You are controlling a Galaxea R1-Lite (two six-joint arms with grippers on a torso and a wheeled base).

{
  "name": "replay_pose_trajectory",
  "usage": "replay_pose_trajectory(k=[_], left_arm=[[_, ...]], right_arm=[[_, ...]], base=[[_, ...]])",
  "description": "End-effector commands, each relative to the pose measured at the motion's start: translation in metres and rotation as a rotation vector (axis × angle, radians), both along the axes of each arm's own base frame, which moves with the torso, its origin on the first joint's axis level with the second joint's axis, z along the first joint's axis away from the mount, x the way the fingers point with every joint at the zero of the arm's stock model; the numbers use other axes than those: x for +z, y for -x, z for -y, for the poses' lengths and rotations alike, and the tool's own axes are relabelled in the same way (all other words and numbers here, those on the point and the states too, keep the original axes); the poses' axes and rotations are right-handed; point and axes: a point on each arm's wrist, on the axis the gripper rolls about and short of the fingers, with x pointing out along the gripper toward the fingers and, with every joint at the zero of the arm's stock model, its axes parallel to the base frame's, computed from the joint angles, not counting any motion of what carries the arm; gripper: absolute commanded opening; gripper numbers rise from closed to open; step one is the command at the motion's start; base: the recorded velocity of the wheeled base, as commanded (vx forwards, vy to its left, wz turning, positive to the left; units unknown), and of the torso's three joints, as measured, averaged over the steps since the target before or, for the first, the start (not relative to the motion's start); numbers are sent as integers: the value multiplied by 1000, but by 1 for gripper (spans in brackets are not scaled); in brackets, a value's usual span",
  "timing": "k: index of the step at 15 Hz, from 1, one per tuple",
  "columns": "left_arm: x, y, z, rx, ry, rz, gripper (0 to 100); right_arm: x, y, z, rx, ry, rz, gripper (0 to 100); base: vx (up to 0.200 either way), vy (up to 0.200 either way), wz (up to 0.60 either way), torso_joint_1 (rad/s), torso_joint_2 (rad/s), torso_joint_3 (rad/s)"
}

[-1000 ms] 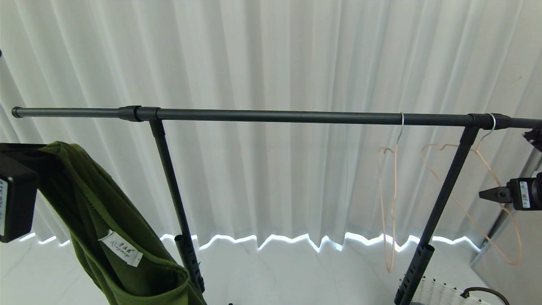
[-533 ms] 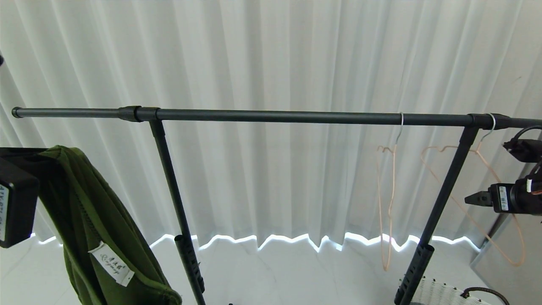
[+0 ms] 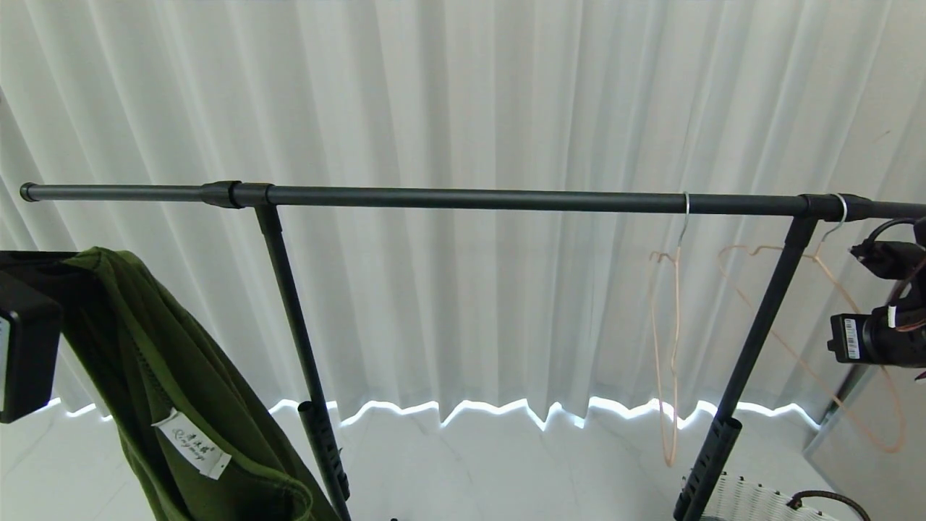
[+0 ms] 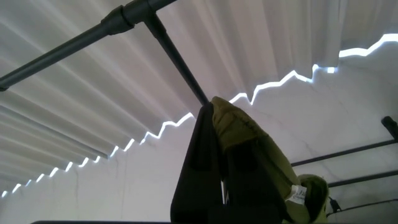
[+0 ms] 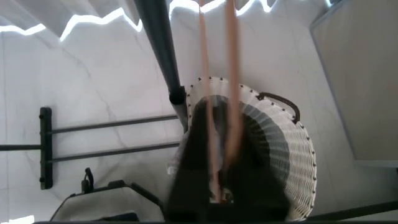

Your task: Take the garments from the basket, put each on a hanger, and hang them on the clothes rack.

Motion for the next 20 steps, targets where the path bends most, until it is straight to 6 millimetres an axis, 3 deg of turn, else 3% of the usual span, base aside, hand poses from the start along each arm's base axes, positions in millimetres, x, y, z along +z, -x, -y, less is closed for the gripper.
replay_pose_trajectory(k=[1, 5, 8, 11, 20], left_arm=[[0, 0, 0, 0, 0, 0, 0], [-1, 0, 0, -2, -11, -1, 0], [-1, 1, -1, -3, -14, 1, 0], [0, 1, -1, -3, -15, 4, 0], [1, 8, -10, 22, -38, 35, 0]], right_arm=[[2, 1, 0, 0, 1, 7, 0], [13, 11, -1, 1, 1, 50, 0], [26, 27, -2, 1, 4, 105, 0], [27, 47, -2, -1, 6, 121, 0], [22, 112, -5, -8, 9, 154, 0]], base=[[0, 0, 0, 0, 0, 0], [0, 0, 0, 0, 0, 0], [0, 0, 0, 0, 0, 0], [0, 0, 0, 0, 0, 0], [-200, 0, 0, 4, 2, 5]])
